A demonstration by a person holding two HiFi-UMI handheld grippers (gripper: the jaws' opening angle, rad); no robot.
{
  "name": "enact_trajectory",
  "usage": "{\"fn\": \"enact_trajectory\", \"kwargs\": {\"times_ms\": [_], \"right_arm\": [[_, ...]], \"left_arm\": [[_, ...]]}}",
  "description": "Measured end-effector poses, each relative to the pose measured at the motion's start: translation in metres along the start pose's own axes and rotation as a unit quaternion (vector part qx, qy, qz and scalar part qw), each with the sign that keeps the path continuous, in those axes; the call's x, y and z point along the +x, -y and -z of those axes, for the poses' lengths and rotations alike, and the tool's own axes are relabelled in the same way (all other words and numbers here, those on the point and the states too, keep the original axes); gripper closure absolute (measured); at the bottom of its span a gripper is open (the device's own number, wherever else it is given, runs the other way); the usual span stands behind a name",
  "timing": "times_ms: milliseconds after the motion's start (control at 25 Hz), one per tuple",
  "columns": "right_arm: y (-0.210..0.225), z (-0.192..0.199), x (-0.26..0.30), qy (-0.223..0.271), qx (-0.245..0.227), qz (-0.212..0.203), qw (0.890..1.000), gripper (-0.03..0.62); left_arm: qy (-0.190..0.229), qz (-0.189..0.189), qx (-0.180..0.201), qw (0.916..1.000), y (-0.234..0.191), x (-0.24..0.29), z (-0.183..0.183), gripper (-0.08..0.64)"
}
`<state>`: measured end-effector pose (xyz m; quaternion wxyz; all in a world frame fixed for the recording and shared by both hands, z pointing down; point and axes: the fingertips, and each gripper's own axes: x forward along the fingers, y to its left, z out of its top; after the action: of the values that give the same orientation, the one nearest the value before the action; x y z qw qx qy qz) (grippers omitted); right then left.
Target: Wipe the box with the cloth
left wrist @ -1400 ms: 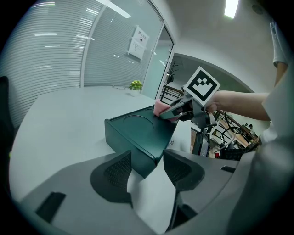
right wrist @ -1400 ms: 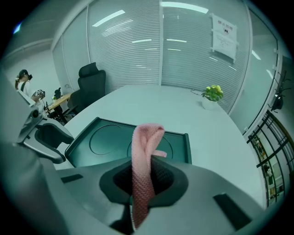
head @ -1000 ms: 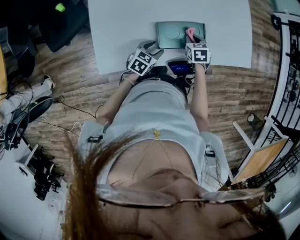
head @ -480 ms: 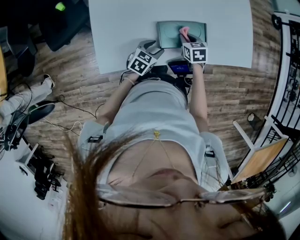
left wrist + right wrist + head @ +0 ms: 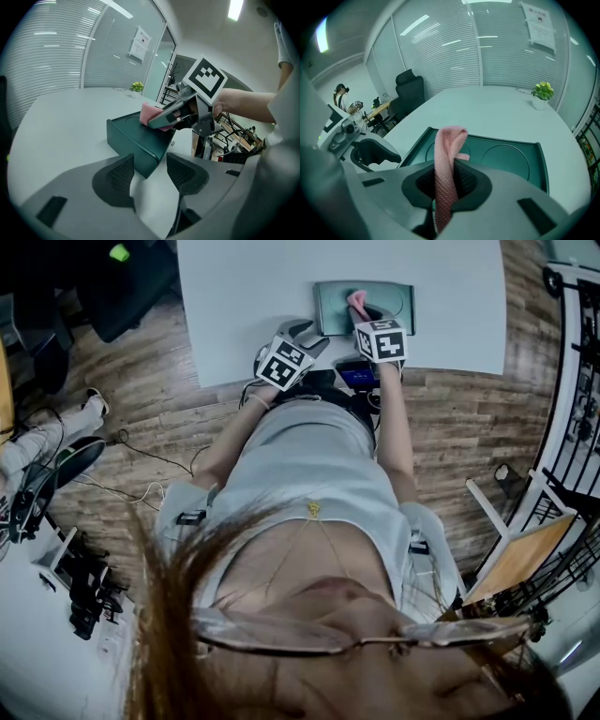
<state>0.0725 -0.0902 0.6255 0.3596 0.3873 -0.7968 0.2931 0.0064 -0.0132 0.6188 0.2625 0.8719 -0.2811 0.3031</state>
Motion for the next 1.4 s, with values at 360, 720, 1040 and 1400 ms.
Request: {"fn": "enact_trajectory", "kwargs": {"times_ms": [360,720,1040,1400], "right_arm": [[-0.019,-0.002,0.005,-0.003,-0.006,-0.019,1.0,0.554],[-0.041,-0.005,0.01,0.009,-0.014,-0.033,0.999,0.555],[-0.069,-0.006,0.014,0.011,-0.019,-0.064,0.998,0.555],[-0.07,-0.006,0.015,0.019,-0.035,-0.061,0.997,0.554]], "left_arm": [[-0.004,0.0,-0.002,1.0,0.0,-0.003,0.002,0.344],[-0.002,0.004,-0.005,1.0,0.0,-0.002,0.007,0.344],[-0.005,0.007,-0.003,1.0,0.002,-0.003,0.009,0.344],[0.007,0.004,0.006,1.0,0.001,0.002,0.004,0.344]]}}
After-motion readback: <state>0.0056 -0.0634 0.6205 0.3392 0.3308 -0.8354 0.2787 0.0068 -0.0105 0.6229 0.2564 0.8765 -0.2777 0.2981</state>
